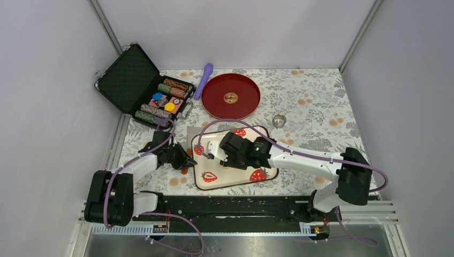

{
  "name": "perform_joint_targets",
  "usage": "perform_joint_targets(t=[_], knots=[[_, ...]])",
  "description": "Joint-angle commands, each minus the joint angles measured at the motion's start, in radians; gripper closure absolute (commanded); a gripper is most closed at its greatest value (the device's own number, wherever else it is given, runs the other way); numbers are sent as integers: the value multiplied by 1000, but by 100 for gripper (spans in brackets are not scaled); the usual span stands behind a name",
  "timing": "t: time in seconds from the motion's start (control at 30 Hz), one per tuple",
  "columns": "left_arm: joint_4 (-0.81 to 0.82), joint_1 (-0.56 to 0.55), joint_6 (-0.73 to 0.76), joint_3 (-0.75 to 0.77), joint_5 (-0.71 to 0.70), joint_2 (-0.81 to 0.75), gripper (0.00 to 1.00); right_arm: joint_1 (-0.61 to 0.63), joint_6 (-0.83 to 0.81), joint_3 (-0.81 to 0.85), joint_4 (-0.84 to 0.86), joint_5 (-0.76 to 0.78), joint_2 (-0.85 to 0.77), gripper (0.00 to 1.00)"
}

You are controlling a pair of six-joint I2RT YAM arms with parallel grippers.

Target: Roll out the dumpling wrappers from the dough

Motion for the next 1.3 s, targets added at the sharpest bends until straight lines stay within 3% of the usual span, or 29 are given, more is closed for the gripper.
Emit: perform_joint_targets(t=[0.0, 0.67, 0.83, 1.03, 1.27], knots=[[-10, 30, -32, -23, -140, -4, 100, 75, 143, -83, -241, -654, 113, 100], [-10, 29, -29, -28, -133, -8, 100, 63, 172, -54, -262, -735, 152, 100], [-13, 31, -25, -27, -136, -10, 100, 49, 190, -25, -245, -618, 94, 100], [-18, 30, -18, -28, -134, -14, 100, -24, 222, 142, -241, -415, 8, 100], [-22, 29, -12, -25, -132, -12, 100, -150, 217, 236, -210, -361, -12, 100]])
